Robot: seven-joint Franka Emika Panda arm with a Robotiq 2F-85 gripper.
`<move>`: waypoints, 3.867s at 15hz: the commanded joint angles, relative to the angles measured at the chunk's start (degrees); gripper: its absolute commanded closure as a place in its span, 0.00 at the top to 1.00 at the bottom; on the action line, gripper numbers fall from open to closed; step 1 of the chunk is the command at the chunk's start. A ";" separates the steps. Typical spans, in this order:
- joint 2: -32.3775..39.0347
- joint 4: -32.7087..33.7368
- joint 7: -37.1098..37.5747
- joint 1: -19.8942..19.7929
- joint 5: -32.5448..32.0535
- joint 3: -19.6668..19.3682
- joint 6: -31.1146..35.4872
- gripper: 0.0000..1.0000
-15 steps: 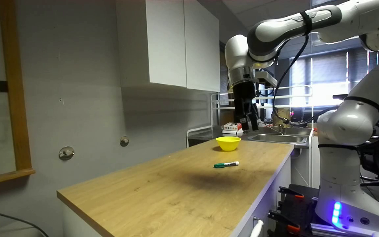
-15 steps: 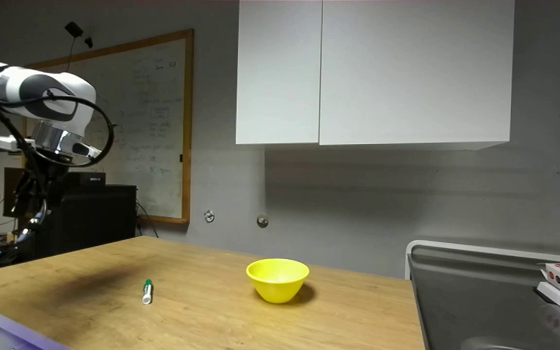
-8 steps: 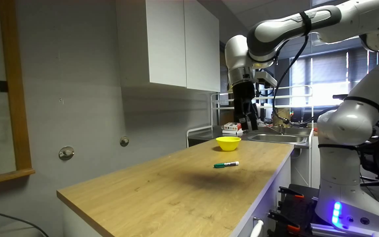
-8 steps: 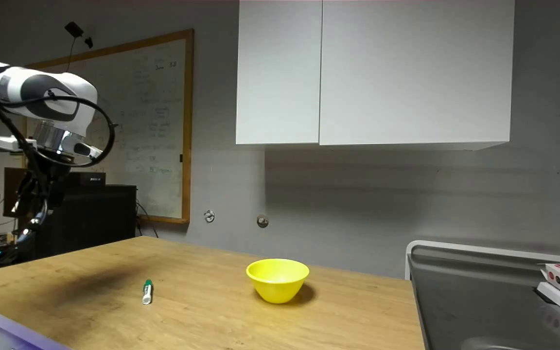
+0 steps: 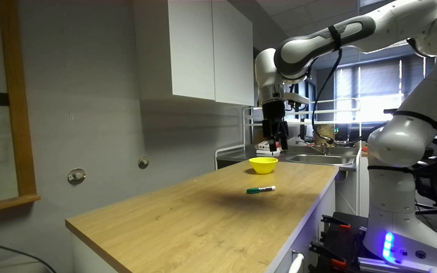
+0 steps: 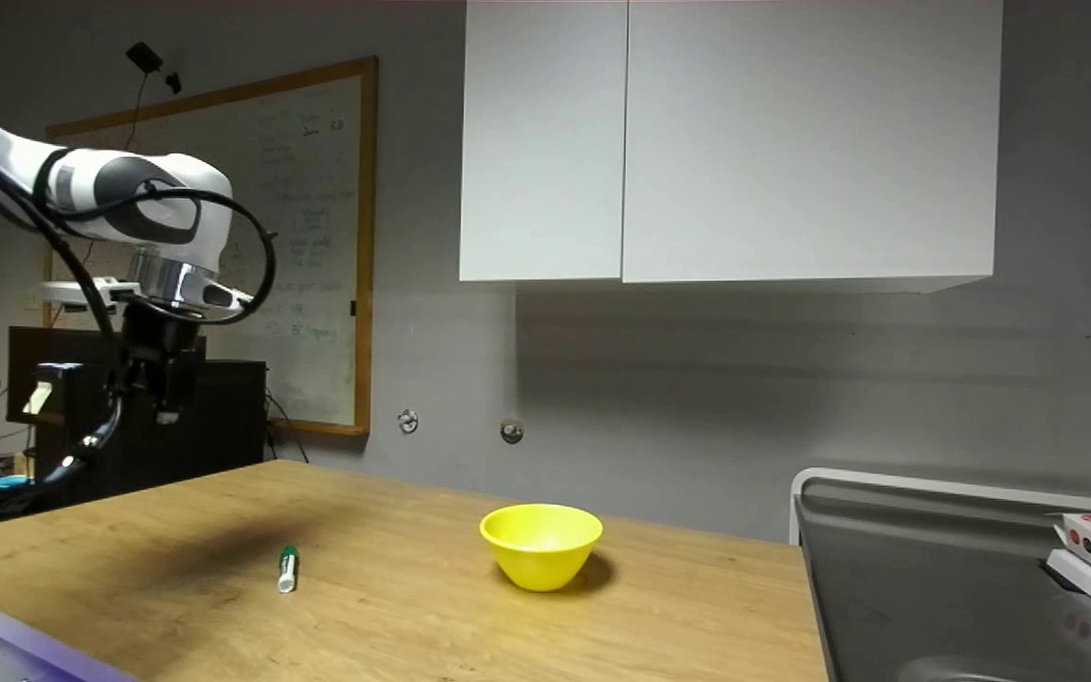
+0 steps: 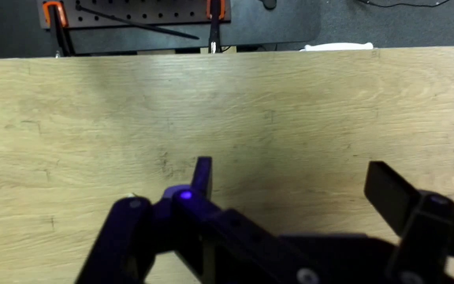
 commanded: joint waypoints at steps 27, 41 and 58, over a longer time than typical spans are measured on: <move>35.45 3.61 -42.88 -2.80 -16.04 -11.09 31.54 1.00; 32.87 1.95 -39.20 -3.22 -18.63 -10.71 30.71 0.02; 14.27 15.89 6.81 -7.35 -16.92 -7.10 19.86 0.07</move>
